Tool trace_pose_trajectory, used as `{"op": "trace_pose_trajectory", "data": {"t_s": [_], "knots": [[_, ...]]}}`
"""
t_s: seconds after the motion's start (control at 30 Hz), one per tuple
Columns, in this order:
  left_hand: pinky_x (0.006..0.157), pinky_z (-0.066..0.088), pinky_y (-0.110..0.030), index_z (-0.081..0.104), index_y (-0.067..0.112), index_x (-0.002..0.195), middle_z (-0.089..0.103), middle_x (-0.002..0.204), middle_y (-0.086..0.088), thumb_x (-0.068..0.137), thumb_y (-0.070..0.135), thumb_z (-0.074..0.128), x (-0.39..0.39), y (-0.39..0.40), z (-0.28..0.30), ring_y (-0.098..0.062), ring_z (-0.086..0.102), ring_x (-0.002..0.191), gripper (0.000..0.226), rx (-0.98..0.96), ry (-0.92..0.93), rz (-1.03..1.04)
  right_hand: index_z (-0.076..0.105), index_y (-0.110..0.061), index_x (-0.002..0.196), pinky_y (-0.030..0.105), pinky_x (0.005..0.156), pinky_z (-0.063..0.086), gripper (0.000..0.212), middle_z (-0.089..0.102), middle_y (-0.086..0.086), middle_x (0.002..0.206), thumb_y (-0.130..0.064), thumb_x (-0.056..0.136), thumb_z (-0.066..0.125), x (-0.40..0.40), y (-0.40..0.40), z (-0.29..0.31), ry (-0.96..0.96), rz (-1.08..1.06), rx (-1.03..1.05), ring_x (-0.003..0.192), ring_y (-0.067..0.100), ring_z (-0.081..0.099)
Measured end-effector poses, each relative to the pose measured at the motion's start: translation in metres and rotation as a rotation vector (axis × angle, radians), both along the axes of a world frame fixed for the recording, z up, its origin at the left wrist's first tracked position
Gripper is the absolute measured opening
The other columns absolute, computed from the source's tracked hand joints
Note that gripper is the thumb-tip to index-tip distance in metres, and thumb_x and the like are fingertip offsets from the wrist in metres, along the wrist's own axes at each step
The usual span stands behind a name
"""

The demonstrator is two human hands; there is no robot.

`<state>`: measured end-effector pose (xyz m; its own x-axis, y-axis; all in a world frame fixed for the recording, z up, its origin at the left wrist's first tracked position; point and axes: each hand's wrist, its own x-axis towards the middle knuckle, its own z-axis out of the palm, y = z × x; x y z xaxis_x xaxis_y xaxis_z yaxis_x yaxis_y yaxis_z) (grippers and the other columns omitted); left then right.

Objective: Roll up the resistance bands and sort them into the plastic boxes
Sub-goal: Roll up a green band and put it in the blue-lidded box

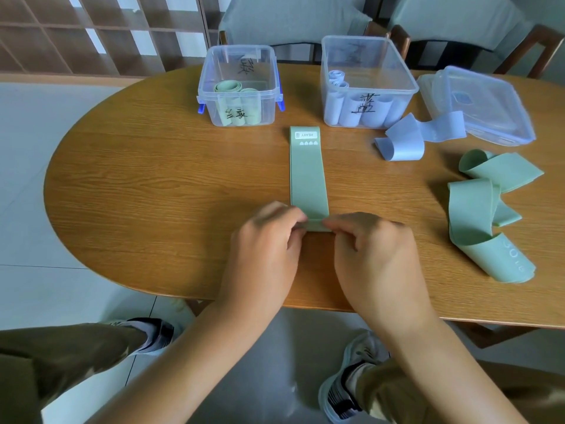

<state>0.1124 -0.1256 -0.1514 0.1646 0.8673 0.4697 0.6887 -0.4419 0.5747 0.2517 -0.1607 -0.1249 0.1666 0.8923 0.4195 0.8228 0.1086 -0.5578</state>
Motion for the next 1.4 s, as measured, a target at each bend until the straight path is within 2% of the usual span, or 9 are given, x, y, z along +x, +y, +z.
{"op": "trace_pose_trajectory", "data": {"t_s": [0.07, 0.17, 0.27, 0.43, 0.53, 0.73, 0.83, 1.03, 1.4], "knots": [[0.065, 0.053, -0.04, 0.073, 0.011, 0.091, 0.068, 0.09, 0.003, 0.084, 0.0, 0.072, 0.0, 0.0, -0.001, -0.02, 0.065, 0.079, 0.013, 0.014, 0.018, -0.012, 0.077, -0.014, 0.085, 0.04, 0.067, 0.058, 0.033, 0.075, 0.005, 0.087, -0.004, 0.078, 0.046, -0.001, 0.0, -0.003, -0.103, 0.048, -0.021, 0.081, 0.029, 0.069], [0.079, 0.055, -0.04, 0.075, 0.009, 0.1, 0.069, 0.102, 0.001, 0.086, 0.004, 0.072, 0.0, -0.002, -0.001, -0.021, 0.066, 0.093, 0.015, 0.009, 0.053, -0.013, 0.078, -0.019, 0.092, 0.037, 0.068, 0.057, 0.035, 0.074, 0.0, 0.097, -0.009, 0.08, 0.046, 0.0, 0.002, -0.006, -0.212, 0.042, -0.019, 0.094, 0.028, 0.064], [0.089, 0.053, -0.04, 0.075, 0.01, 0.109, 0.066, 0.118, -0.001, 0.089, 0.01, 0.072, -0.003, -0.003, -0.002, -0.024, 0.063, 0.105, 0.02, 0.003, 0.107, -0.002, 0.078, -0.017, 0.094, 0.035, 0.07, 0.057, 0.034, 0.073, 0.001, 0.104, -0.009, 0.082, 0.047, 0.001, 0.004, -0.006, -0.26, 0.038, -0.03, 0.103, 0.029, 0.062], [0.089, 0.053, -0.035, 0.074, 0.018, 0.116, 0.061, 0.132, 0.001, 0.094, 0.021, 0.065, -0.01, -0.01, -0.001, -0.023, 0.054, 0.114, 0.024, 0.033, 0.215, -0.006, 0.077, -0.013, 0.092, 0.038, 0.069, 0.058, 0.034, 0.072, 0.005, 0.104, -0.011, 0.081, 0.045, 0.001, 0.011, -0.005, -0.263, 0.028, -0.021, 0.104, 0.031, 0.062], [0.093, 0.053, -0.036, 0.07, 0.021, 0.124, 0.055, 0.14, -0.002, 0.095, 0.027, 0.061, -0.01, -0.015, -0.001, -0.024, 0.048, 0.125, 0.032, 0.018, 0.295, 0.002, 0.076, -0.012, 0.094, 0.043, 0.072, 0.059, 0.041, 0.071, 0.006, 0.105, -0.015, 0.082, 0.037, 0.001, 0.015, -0.008, -0.262, 0.026, -0.021, 0.107, 0.032, 0.061], [0.106, 0.046, -0.048, 0.056, 0.03, 0.14, 0.039, 0.153, -0.004, 0.098, 0.032, 0.053, -0.011, -0.003, -0.003, -0.032, 0.034, 0.139, 0.043, -0.05, 0.409, 0.024, 0.067, -0.013, 0.124, 0.046, 0.087, 0.056, 0.059, 0.062, 0.013, 0.127, -0.021, 0.083, 0.024, 0.001, 0.018, -0.013, -0.328, 0.023, -0.07, 0.125, 0.034, 0.049], [0.109, 0.043, -0.048, 0.052, 0.035, 0.143, 0.036, 0.155, -0.002, 0.099, 0.036, 0.052, -0.012, 0.003, -0.003, -0.033, 0.03, 0.141, 0.044, -0.057, 0.437, 0.043, 0.066, -0.009, 0.122, 0.045, 0.087, 0.055, 0.052, 0.061, 0.011, 0.125, -0.014, 0.082, 0.032, 0.004, 0.018, -0.015, -0.28, -0.002, -0.029, 0.12, 0.032, 0.05], [0.109, 0.042, -0.052, 0.05, 0.039, 0.142, 0.033, 0.159, -0.003, 0.098, 0.043, 0.049, -0.013, 0.015, -0.004, -0.037, 0.027, 0.143, 0.044, -0.065, 0.487, 0.046, 0.071, -0.003, 0.099, 0.046, 0.081, 0.054, 0.042, 0.071, 0.009, 0.1, -0.006, 0.079, 0.034, 0.004, 0.018, -0.015, -0.164, 0.041, 0.104, 0.097, 0.031, 0.059], [0.113, 0.032, -0.05, 0.038, 0.046, 0.148, 0.009, 0.168, 0.004, 0.095, 0.044, 0.05, -0.013, 0.04, 0.008, -0.033, 0.006, 0.15, 0.054, -0.135, 0.534, -0.016, 0.075, -0.001, 0.096, 0.03, 0.089, 0.05, 0.039, 0.074, 0.012, 0.102, -0.005, 0.084, 0.038, -0.004, 0.025, -0.016, -0.228, 0.122, 0.19, 0.097, 0.03, 0.067]]}}
